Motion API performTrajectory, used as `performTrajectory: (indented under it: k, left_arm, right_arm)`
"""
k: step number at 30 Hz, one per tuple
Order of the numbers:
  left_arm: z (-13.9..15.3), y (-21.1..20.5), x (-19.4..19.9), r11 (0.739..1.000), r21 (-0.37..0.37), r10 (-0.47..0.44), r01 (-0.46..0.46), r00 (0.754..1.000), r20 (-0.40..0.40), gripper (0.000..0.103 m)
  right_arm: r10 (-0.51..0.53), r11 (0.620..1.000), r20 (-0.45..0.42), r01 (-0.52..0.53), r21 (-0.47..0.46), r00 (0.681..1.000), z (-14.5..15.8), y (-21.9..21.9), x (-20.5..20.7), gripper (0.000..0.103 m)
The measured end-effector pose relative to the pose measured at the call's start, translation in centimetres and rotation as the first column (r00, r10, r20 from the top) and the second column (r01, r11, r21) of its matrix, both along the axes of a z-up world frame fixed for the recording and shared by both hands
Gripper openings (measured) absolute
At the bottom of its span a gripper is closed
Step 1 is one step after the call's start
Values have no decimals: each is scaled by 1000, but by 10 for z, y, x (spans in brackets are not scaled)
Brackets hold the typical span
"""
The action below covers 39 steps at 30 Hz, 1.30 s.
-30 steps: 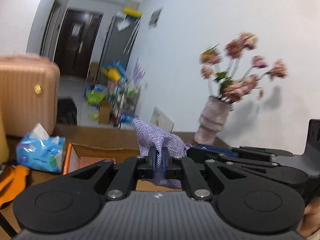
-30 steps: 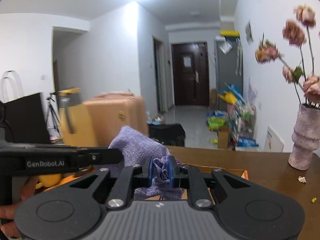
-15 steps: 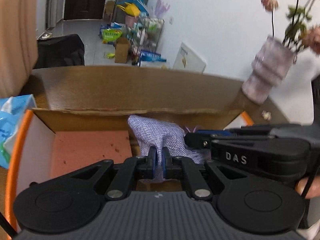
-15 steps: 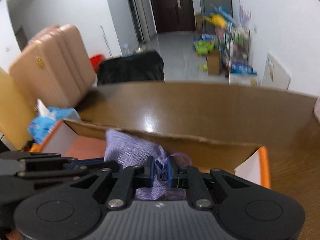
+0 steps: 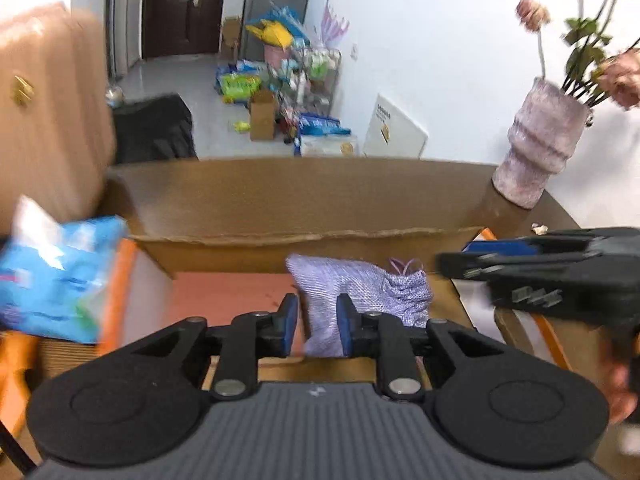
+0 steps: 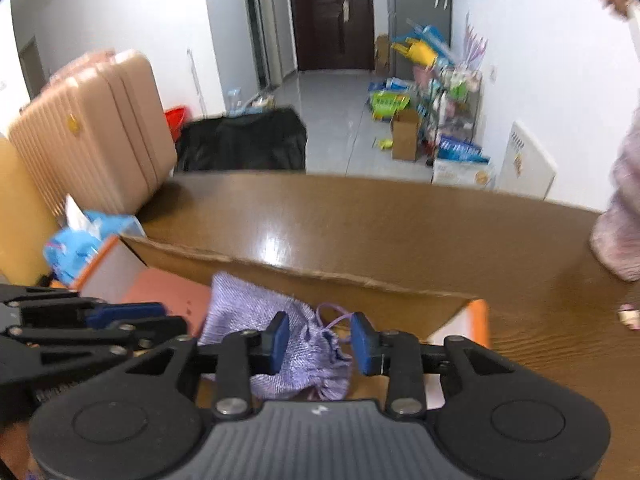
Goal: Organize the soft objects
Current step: 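Lift the lilac pouch with the left tool and drop it into the box, then withdraw the left tool from the box back toward the table items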
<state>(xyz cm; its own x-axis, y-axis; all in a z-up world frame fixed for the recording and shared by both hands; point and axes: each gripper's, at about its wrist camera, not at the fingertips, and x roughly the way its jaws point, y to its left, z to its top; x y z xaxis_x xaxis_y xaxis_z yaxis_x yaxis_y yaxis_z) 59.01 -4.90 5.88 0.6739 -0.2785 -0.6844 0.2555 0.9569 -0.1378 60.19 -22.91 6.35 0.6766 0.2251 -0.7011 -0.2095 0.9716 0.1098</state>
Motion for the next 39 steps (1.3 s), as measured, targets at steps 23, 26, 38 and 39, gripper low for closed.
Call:
performTrajectory:
  k: [23,26,38,39]
  left_arm:
    - [143,84,-299,986,-2,148,-167,869,472,101]
    - [130,92,-333,986,-40,162,-165,847,506,103]
    - [3,115,-460,968,-29,227,-250,812,538,103]
    - [-8,116,-469,966,-37,238,-256,821,519,103]
  right_arm:
    - [-71,994,474,101,-38,878,148,-56,-324,93]
    - [-73,995,539,97,-17,839,133,-54,-361,100]
    - [-97,990,585,140,-29,805,17,-51,-491,103]
    - [-110,989,574,145,-16,811,6,-50,-500,103]
